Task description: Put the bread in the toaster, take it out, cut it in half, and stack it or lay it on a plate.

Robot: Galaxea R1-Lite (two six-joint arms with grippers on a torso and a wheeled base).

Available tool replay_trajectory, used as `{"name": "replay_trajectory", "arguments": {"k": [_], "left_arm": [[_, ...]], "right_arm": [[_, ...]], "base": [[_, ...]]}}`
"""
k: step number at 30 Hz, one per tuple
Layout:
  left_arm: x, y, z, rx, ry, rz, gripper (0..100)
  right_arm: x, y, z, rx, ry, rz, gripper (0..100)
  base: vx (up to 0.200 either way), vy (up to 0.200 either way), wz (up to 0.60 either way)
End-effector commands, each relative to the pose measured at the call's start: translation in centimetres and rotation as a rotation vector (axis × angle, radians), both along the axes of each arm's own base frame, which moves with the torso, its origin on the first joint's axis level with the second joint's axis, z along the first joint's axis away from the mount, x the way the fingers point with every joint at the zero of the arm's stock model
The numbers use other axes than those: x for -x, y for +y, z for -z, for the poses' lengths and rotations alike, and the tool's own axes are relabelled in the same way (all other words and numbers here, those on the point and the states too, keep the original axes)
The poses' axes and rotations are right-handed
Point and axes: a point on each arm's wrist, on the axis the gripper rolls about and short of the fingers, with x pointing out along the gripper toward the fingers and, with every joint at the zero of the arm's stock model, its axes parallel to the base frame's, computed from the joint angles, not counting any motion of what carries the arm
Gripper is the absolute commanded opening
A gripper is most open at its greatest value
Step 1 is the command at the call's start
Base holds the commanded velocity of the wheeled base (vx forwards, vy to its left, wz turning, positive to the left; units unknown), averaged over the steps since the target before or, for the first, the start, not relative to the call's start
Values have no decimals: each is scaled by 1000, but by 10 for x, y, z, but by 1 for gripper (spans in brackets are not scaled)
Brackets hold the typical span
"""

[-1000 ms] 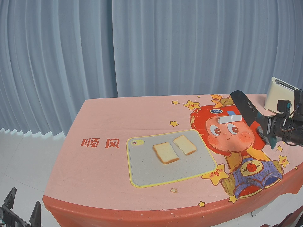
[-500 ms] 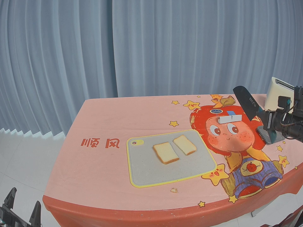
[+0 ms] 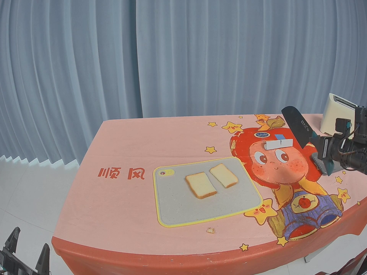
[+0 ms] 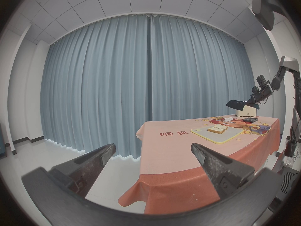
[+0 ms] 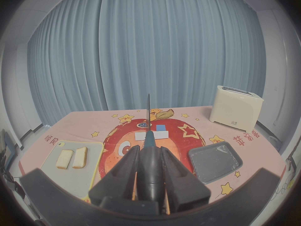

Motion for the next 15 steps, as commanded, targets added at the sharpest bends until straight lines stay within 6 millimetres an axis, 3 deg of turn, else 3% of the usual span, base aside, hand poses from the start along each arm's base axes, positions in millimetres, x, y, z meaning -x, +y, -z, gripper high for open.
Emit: {"name": "replay_trajectory", "arguments": {"k": [1,8,15], "left_arm": [[0,0,5,-1,1,-1,100],[0,0,5,-4,1,-2,100],[0,0,5,0,1,-9,100]], "right_arm": [[2,5,2,0,5,-18,0],[2,11,4,8,15,-35,0],[4,16,6,18,19,-36,0]], "base": [[0,0,0],[0,0,0],[0,-200,0]]}}
